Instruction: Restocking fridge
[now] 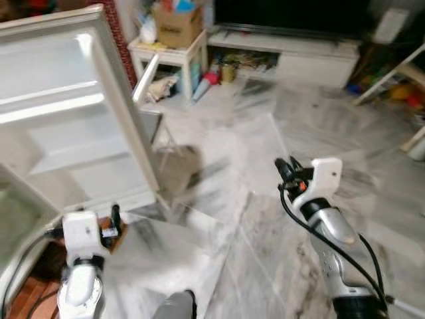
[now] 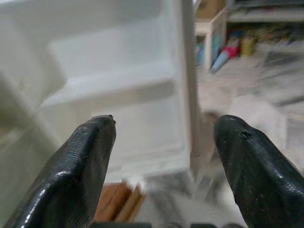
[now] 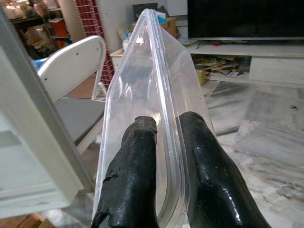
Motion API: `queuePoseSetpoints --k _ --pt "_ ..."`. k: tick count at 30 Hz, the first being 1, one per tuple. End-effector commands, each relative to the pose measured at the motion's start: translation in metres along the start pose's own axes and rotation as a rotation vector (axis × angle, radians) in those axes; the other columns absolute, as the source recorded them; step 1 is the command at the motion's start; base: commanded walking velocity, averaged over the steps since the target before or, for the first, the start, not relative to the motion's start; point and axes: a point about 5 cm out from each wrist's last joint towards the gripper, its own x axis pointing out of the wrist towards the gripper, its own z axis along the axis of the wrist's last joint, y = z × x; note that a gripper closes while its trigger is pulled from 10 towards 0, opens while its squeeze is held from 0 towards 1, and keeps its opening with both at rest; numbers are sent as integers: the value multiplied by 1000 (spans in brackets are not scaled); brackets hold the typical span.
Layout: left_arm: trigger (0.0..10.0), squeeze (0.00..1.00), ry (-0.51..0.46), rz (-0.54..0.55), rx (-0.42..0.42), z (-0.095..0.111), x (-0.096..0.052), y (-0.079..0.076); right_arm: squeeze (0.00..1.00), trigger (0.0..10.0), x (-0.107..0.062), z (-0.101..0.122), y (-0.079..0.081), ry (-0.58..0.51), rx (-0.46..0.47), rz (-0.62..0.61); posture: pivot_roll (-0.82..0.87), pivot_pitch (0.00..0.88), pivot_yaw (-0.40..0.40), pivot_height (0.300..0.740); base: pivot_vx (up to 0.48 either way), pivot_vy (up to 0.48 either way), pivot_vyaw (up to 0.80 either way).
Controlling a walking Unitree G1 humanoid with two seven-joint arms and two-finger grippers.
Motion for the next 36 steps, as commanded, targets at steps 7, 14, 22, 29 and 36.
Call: queuePoseSetpoints --k 7,14,22,29,36 --pt "10000 0 -19 -16 13 5 5 -4 0 10000 3 2 5 -21 -23 -6 115 44 -27 740 0 0 800" --pt "10000 0 -31 -16 24 8 11 -2 0 10000 6 -5 2 -10 -20 -42 119 73 -30 740 0 0 800" --pt "10000 0 -41 -24 -15 11 15 -10 0 10000 13 -2 8 -12 -44 17 126 84 -26 740 0 0 800" --pt "10000 0 -61 -30 -10 17 19 -11 0 10000 21 0 17 -25 -9 50 139 89 -15 740 0 201 800" --pt "10000 0 -61 -33 2 16 19 -10 0 10000 18 -5 22 -19 0 46 132 100 -8 740 0 0 800"
